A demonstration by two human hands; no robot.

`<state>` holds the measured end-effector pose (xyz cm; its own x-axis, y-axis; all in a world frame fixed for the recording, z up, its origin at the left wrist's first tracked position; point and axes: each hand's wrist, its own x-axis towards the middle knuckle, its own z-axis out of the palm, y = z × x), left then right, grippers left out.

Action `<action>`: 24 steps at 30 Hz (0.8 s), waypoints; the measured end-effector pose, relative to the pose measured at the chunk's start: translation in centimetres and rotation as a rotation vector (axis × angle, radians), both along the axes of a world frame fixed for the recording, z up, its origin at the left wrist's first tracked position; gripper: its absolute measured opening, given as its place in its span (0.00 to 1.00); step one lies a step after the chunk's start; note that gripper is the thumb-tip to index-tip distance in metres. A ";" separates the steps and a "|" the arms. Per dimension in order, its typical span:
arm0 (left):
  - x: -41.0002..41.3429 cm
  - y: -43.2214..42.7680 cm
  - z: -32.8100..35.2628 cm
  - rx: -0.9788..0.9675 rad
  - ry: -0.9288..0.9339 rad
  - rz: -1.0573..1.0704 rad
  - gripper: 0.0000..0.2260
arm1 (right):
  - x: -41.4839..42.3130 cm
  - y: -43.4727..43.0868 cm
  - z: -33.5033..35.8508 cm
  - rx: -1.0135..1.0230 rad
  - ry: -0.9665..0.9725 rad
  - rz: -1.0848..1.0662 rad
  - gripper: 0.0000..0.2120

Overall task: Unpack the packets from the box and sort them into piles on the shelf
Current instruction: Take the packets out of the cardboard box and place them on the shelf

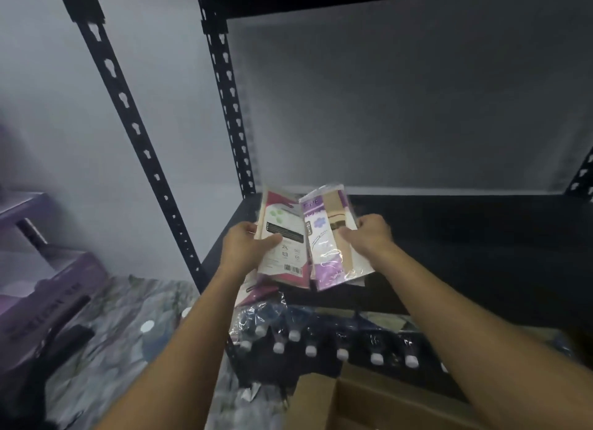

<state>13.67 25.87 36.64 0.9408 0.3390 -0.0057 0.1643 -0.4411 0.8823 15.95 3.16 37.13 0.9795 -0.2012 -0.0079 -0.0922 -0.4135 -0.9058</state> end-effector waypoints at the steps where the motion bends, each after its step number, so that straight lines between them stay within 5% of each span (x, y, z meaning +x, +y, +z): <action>1: 0.6 0.1 -0.4 0.139 0.015 0.005 0.20 | 0.7 0.2 -0.4 -0.089 0.003 -0.013 0.10; 5: 2.0 0.4 -2.6 0.581 0.133 0.070 0.31 | 1.9 0.7 -1.9 -0.469 0.027 -0.073 0.20; 11: 3.2 0.2 -4.1 0.245 0.077 0.041 0.29 | 2.6 0.3 -3.3 -0.349 0.090 -0.013 0.23; 24: 5.3 0.4 -2.3 0.185 -0.024 0.012 0.25 | 2.7 -0.4 -3.2 -0.293 0.012 -0.025 0.20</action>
